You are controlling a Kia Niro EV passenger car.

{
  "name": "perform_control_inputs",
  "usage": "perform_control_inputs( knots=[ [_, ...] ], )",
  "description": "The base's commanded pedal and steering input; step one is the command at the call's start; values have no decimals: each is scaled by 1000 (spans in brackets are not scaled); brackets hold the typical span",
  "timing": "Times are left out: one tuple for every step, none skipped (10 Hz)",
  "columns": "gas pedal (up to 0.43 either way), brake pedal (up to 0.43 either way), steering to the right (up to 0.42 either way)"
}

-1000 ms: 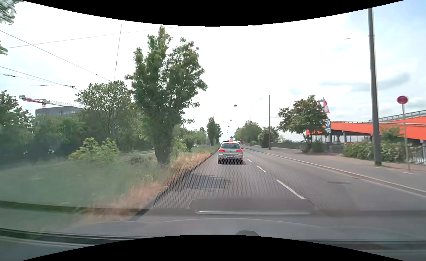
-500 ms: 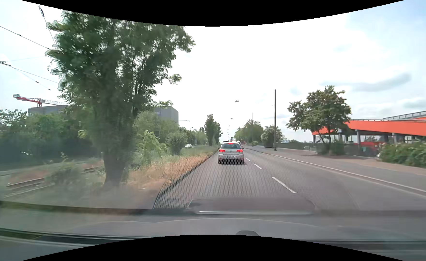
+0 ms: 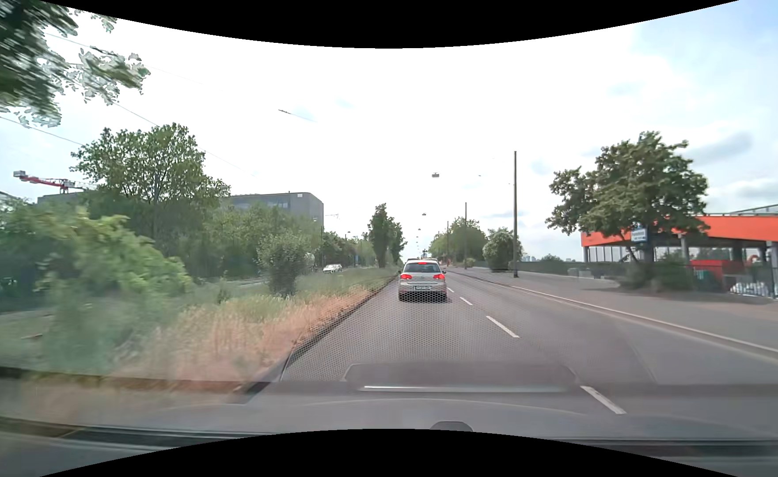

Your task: Follow the waypoints while adhering to traffic rules and regulations

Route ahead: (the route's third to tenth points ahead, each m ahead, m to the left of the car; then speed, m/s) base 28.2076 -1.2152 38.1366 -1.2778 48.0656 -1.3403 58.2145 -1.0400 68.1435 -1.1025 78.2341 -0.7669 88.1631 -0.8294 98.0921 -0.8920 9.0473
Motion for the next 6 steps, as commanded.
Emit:
perform_control_inputs(
  knots=[
    [8, 0, -7],
    [8, 0, -7],
    [8, 0, -7],
    [8, 0, -7],
    [8, 0, -7],
    [8, 0, -7]
  ],
)
